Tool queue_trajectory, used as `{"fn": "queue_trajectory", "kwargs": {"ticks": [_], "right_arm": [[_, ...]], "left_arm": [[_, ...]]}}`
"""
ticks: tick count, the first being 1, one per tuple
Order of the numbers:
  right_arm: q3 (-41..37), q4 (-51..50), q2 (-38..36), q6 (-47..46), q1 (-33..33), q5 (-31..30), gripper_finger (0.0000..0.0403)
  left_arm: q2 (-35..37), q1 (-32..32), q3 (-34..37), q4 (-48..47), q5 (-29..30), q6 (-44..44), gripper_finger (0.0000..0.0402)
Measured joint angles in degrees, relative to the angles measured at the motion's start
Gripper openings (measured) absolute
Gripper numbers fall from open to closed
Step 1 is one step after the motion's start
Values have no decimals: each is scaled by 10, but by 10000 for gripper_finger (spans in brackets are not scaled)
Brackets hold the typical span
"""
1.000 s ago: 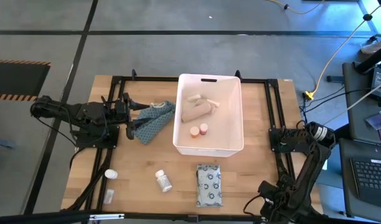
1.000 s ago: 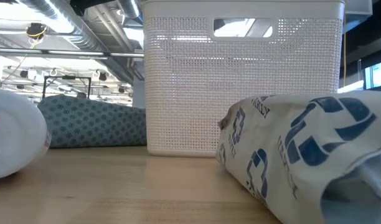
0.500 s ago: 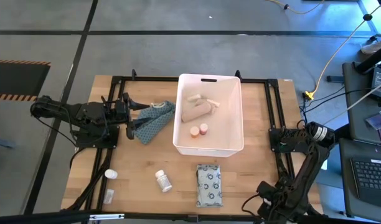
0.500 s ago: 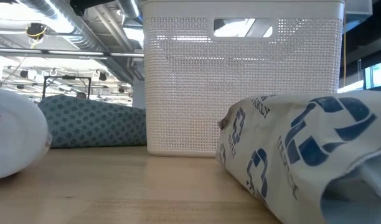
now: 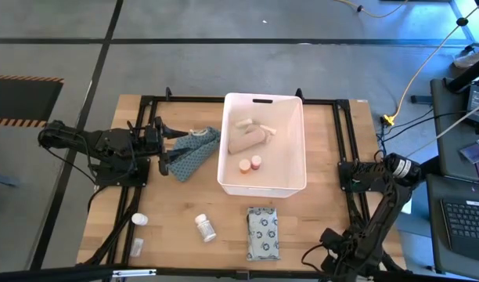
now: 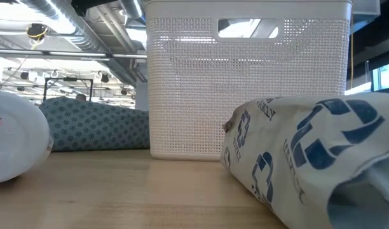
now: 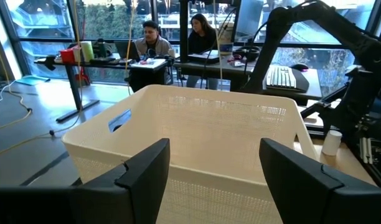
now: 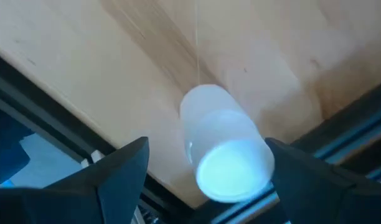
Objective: Pick & place medical supplies in basket/bin
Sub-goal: Put the bottom white medicine bottle into the white bin
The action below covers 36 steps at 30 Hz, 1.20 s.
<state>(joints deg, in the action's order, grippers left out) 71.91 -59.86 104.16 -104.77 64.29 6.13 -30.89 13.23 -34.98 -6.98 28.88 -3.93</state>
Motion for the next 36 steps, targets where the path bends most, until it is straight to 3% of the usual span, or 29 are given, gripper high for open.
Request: {"fn": "queue_trajectory", "kwargs": {"ticks": [6,25,31,36], "right_arm": [[-11,16,0,1,0,0,303],[-11,28,0,6,-10,4,181],[2,69,0,65,-46,-4,180],[44,70,0,167,-87,-56,183]], "left_arm": [[0,0,0,0,0,0,242],[0,0,0,0,0,0,242],[0,0,0,0,0,0,242],[0,0,0,0,0,1,242]]}}
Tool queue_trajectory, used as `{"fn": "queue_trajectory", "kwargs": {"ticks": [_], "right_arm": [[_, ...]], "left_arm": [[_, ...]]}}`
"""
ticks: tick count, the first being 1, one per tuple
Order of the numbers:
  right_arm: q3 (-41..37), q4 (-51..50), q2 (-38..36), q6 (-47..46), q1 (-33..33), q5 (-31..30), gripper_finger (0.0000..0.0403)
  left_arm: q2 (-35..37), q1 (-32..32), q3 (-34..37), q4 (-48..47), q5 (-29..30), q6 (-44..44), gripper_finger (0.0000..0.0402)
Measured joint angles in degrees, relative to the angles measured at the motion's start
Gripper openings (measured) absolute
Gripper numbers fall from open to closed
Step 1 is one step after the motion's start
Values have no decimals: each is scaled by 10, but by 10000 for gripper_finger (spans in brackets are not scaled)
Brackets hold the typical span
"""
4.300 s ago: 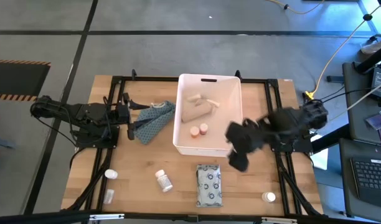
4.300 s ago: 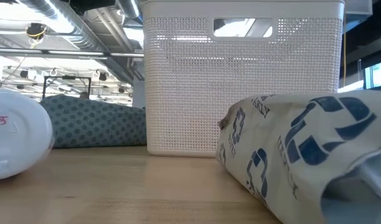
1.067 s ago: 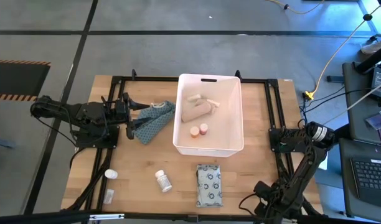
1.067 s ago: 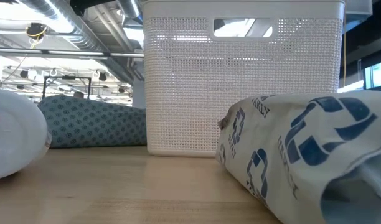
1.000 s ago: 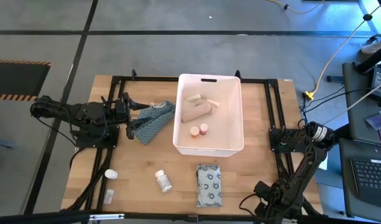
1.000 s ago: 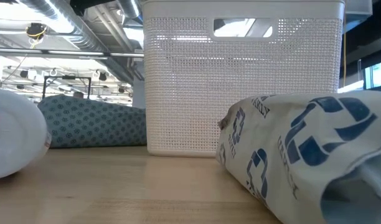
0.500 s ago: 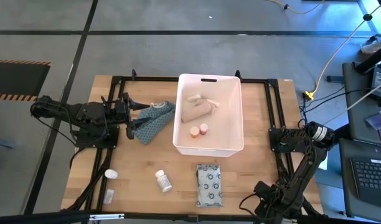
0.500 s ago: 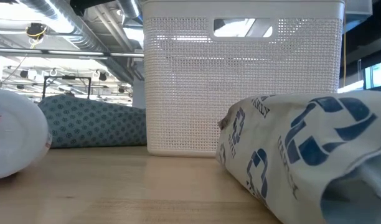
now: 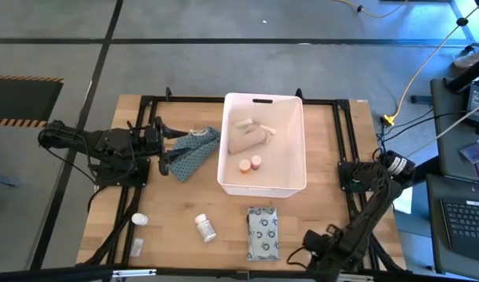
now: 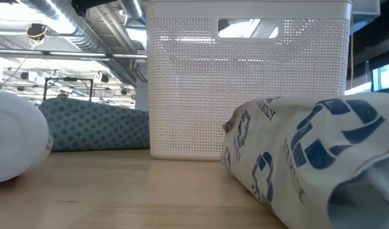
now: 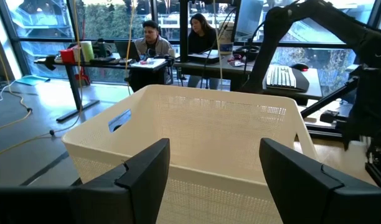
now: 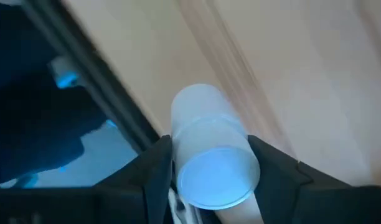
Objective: Pick & place medical supplies in basket/bin
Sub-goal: Put the bottom white medicine bottle into the white bin
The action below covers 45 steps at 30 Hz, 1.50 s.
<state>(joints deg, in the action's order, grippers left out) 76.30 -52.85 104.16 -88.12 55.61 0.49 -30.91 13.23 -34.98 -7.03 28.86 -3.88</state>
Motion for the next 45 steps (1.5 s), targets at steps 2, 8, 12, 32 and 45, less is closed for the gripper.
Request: {"fn": "queue_trajectory", "kwargs": {"ticks": [2,8,12,32,45], "right_arm": [[24,-1,0,53,-19,-25,183],[123,-1,0,250,-82,-80,183],[210,-25,0,382,-129,-85,183],[472,-317,0,719,-479,-158,184],[244,-262,0,734,-589,-89,184]], "left_arm": [[0,0,0,0,0,0,242],[0,0,0,0,0,0,242],[0,0,0,0,0,0,242],[0,0,0,0,0,0,242],[0,0,0,0,0,1,242]]}}
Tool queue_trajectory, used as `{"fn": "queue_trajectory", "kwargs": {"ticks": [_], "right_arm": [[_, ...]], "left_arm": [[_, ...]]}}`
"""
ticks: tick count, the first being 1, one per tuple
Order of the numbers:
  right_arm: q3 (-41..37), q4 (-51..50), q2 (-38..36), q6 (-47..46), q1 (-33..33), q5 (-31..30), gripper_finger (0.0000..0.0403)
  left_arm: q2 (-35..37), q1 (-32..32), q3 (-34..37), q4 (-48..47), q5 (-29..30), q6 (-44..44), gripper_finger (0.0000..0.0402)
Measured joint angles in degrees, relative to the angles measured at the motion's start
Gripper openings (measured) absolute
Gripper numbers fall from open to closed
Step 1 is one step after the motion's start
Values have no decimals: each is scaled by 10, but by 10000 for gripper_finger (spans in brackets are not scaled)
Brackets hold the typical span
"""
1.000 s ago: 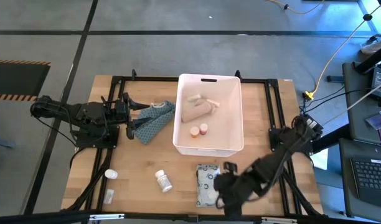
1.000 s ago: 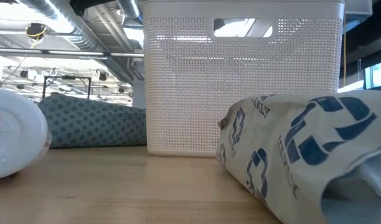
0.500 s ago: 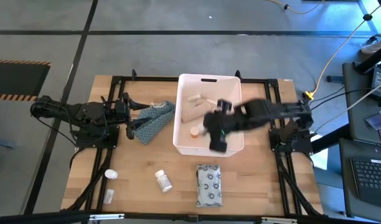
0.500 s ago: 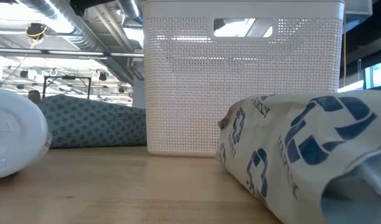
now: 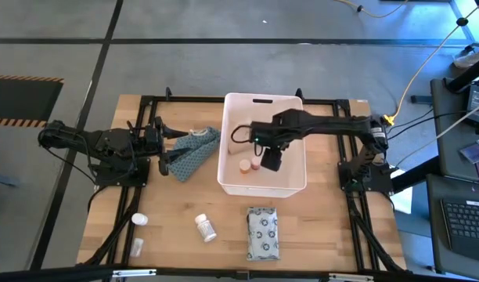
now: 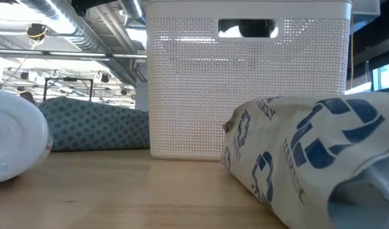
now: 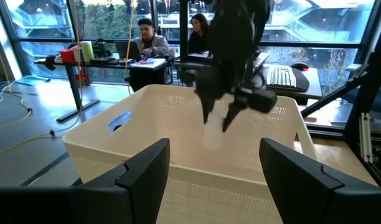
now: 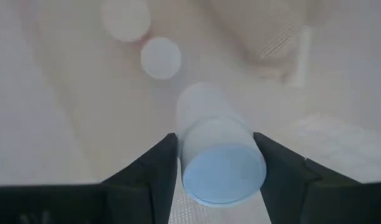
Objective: Pick & place medical supplies in basket/bin
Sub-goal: Put the bottom white medicine bottle into the white bin
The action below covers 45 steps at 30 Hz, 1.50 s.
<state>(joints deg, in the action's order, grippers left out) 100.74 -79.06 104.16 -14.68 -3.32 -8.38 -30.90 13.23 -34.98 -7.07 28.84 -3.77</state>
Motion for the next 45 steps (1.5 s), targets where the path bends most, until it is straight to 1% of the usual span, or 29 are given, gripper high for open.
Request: {"fn": "queue_trajectory", "kwargs": {"ticks": [4,7,15,28,41,43,45], "right_arm": [[-69,78,0,1,-3,41,184],[-112,129,0,2,-3,56,184],[-181,173,0,0,-3,57,184],[-231,203,0,0,-3,57,184],[-232,202,0,-1,-3,57,184],[-232,197,0,-14,-3,57,184],[-232,180,0,-34,-3,76,184]], "left_arm": [[0,0,0,0,0,0,242],[0,0,0,0,0,0,242],[0,0,0,0,0,0,242],[0,0,0,0,0,0,242],[0,0,0,0,0,0,242],[0,0,0,0,0,0,242],[0,0,0,0,0,0,242]]}}
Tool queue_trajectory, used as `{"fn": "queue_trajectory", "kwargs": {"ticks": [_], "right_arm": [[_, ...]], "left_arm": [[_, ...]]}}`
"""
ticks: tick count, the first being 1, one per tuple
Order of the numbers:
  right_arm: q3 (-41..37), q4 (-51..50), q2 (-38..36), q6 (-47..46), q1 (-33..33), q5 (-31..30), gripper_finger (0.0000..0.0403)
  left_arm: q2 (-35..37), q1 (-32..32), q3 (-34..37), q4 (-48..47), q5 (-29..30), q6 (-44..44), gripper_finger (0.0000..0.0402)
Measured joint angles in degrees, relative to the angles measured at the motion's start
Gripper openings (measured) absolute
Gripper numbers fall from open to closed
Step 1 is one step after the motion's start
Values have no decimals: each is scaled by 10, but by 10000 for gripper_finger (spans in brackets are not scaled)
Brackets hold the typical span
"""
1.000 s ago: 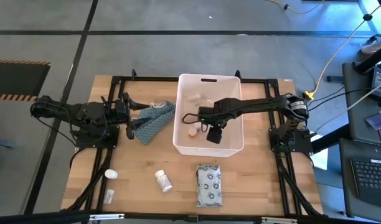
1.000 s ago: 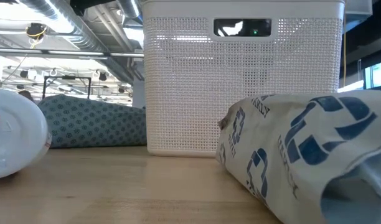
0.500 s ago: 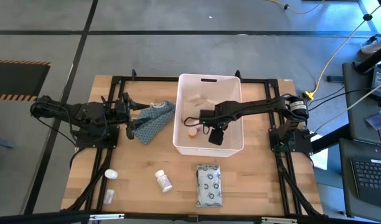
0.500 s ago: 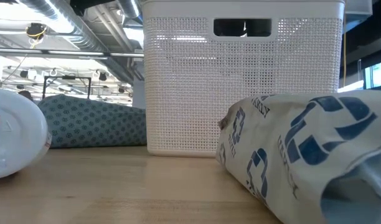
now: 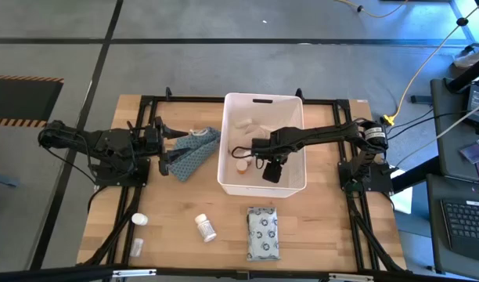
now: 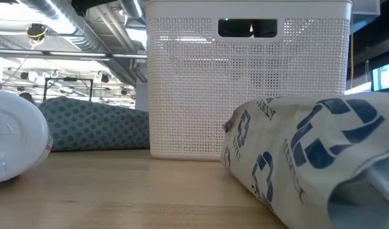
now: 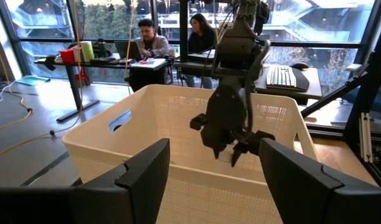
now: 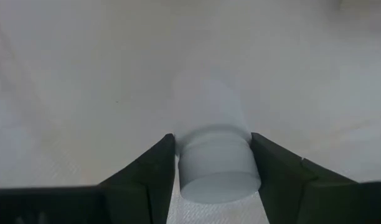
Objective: Pick & place medical supplies in basket/bin
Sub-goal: Put the bottom white medicine bottle into the white bin
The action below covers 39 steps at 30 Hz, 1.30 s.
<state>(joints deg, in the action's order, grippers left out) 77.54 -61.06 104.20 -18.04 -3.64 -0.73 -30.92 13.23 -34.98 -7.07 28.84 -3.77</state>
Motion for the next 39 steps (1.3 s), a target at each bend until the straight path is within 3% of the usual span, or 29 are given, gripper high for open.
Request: {"fn": "queue_trajectory", "kwargs": {"ticks": [12,24,30,39], "right_arm": [[0,-54,0,-183,-29,156,184],[0,-130,18,-294,-52,175,184],[0,-131,33,-297,-64,231,184],[0,-125,34,-267,-65,234,184]], "left_arm": [[0,0,0,0,0,0,242],[0,0,0,0,0,0,242],[0,0,0,0,0,0,242],[0,0,0,0,0,0,242]]}}
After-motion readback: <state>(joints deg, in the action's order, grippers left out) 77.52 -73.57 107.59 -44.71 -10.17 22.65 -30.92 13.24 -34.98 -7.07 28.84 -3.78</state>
